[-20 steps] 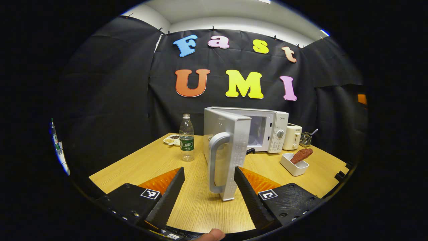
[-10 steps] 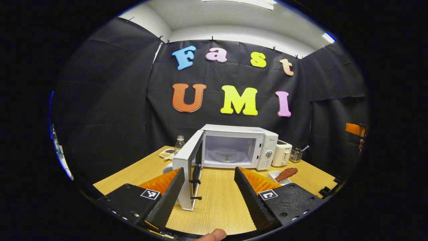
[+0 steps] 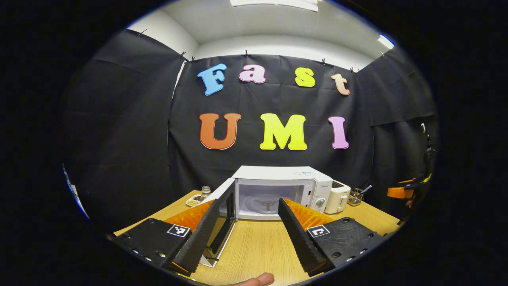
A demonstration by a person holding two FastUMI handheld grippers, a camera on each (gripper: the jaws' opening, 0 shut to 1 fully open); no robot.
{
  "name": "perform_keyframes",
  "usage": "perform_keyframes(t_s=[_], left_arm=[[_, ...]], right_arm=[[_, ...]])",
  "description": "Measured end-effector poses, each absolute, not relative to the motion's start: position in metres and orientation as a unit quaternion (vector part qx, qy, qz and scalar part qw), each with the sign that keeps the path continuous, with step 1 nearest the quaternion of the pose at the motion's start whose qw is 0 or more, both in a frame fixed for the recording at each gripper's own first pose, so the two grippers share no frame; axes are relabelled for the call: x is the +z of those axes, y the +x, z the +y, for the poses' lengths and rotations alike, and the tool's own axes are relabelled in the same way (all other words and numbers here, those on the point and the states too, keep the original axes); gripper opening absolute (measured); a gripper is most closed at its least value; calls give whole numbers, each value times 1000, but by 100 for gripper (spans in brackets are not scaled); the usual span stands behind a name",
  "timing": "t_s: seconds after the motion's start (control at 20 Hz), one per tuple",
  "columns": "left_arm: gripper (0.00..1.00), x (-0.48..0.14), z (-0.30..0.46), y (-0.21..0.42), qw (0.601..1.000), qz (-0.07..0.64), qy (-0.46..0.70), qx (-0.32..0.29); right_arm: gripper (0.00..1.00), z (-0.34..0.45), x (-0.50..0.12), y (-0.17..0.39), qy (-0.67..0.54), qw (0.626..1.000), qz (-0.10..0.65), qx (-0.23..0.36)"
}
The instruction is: Open the microwave oven with the left hand, put the food in, and close the microwave oven.
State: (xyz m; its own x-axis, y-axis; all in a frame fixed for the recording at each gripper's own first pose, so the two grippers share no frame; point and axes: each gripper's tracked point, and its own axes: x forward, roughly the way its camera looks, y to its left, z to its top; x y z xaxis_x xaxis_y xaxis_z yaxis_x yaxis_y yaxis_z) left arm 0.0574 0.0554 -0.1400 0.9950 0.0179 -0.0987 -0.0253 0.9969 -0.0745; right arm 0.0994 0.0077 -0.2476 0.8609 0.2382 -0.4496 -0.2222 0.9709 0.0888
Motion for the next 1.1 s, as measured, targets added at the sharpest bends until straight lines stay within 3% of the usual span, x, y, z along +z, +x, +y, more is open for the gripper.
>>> perform_keyframes(t_s=[0.15, 0.2, 0.25, 0.3, 0.35, 0.45, 0.5, 0.55, 0.6, 0.65, 0.7, 0.75, 0.85, 0.9, 0.95, 1.0, 1.1], left_arm=[[91, -132, 53, 75, 998, 42, -52, 10], [92, -132, 54, 80, 998, 42, -54, 13], [91, -131, 57, 85, 998, 42, -54, 16], [92, -131, 57, 89, 998, 42, -53, 19], [91, -130, 56, 93, 998, 39, -50, 20], [92, -128, 50, 95, 999, 35, -38, 9], [92, -128, 49, 95, 999, 34, -33, 9], [92, -128, 48, 95, 999, 35, -30, 8], [92, -128, 47, 94, 999, 36, -26, 6], [92, -129, 49, 92, 999, 36, -20, 9], [92, -129, 53, 91, 999, 35, -15, 15], [91, -130, 56, 90, 999, 38, -14, 21], [91, -133, 58, 85, 999, 42, -18, 23], [91, -130, 56, 84, 999, 39, -20, 20], [91, -129, 56, 82, 999, 36, -20, 15], [91, -130, 56, 81, 999, 35, -17, 13], [92, -132, 59, 78, 999, 32, -9, 12]], right_arm=[[100, 18, -286, 124, 29, 944, 292, 151], [92, 22, -297, 131, 34, 937, 308, 164], [98, 28, -311, 136, 41, 927, 329, 177], [84, 35, -326, 141, 55, 915, 352, 191], [95, 44, -339, 144, 75, 900, 376, 209], [92, 59, -362, 145, 122, 868, 418, 239], [80, 65, -370, 148, 144, 854, 434, 249], [86, 68, -379, 150, 164, 841, 450, 253], [83, 72, -387, 153, 183, 829, 462, 256], [67, 76, -392, 152, 199, 817, 474, 260], [64, 82, -394, 152, 222, 803, 482, 271], [67, 89, -394, 149, 244, 787, 488, 287], [17, 98, -403, 141, 281, 755, 515, 292], [18, 99, -405, 142, 287, 755, 514, 287], [2, 96, -401, 138, 278, 763, 506, 289], [11, 95, -398, 136, 263, 774, 498, 290], [10, 95, -386, 134, 225, 799, 478, 287]])
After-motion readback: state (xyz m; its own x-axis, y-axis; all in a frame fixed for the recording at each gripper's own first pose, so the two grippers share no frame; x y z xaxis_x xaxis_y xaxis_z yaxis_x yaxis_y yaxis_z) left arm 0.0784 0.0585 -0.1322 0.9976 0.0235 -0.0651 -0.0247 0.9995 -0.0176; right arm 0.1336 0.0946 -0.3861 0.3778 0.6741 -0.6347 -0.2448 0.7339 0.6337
